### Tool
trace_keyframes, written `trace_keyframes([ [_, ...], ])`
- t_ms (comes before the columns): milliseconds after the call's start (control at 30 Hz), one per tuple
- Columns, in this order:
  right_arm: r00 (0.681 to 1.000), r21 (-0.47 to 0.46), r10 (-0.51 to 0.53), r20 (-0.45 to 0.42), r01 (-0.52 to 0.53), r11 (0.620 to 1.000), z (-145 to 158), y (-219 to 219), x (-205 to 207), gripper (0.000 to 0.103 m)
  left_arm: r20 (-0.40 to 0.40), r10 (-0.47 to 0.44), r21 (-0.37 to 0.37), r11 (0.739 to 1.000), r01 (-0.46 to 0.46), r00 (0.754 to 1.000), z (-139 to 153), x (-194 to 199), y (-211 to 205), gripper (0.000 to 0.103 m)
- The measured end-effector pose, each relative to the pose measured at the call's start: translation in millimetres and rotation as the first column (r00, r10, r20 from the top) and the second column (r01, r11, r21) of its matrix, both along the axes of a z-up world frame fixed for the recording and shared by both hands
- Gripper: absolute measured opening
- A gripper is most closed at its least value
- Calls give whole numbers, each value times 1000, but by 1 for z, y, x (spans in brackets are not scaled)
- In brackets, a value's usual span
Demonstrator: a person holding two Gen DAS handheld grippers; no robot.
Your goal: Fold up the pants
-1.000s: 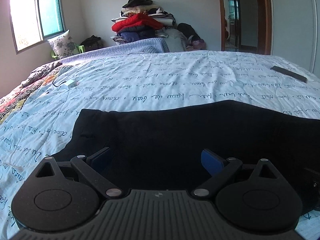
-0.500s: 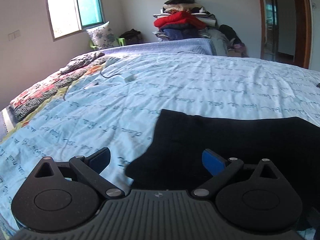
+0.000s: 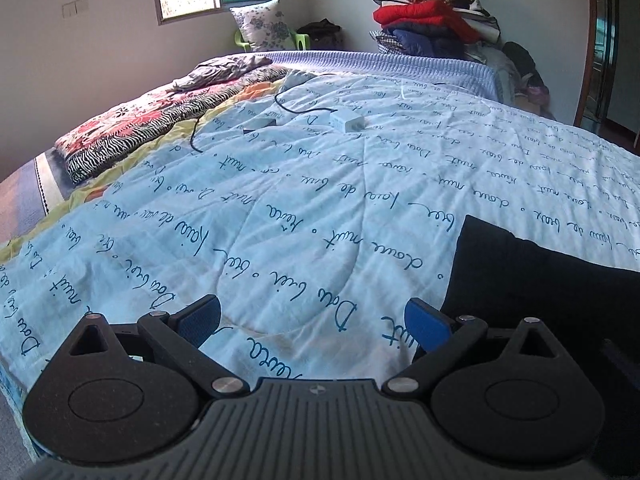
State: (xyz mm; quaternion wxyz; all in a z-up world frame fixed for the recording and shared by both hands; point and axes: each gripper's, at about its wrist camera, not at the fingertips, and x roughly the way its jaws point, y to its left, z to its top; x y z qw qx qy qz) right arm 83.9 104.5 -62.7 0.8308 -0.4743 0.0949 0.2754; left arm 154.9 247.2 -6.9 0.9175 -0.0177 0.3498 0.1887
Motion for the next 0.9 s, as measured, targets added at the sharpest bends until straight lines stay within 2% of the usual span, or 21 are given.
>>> trace_keyframes([
  [33, 1000, -22, 7, -7, -7, 1000, -2, 4, 2, 64, -6, -5, -5, 1000, 5, 1000, -1, 0, 2, 100],
  [133, 999, -69, 21, -46, -24, 997, -5, 9, 5, 59, -20, -13, -13, 1000, 12, 1000, -4, 2, 4, 100],
  [300, 999, -93, 24, -47, -28, 995, -4, 10, 3, 59, -36, -11, -2, 1000, 11, 999, -8, 6, 2, 100],
  [533, 1000, -134, 26, 4, -25, 991, -10, 24, 2, 58, -69, -19, 20, 1000, 21, 997, -14, 13, -3, 100],
  [700, 998, -120, 36, -53, -42, 992, -9, 23, 0, 37, -91, -15, 41, 999, 18, 996, -19, 15, -4, 100],
  [900, 998, -95, 31, -56, -36, 995, -9, 18, -3, 29, -104, -15, 34, 999, 19, 994, -21, 16, -1, 100],
])
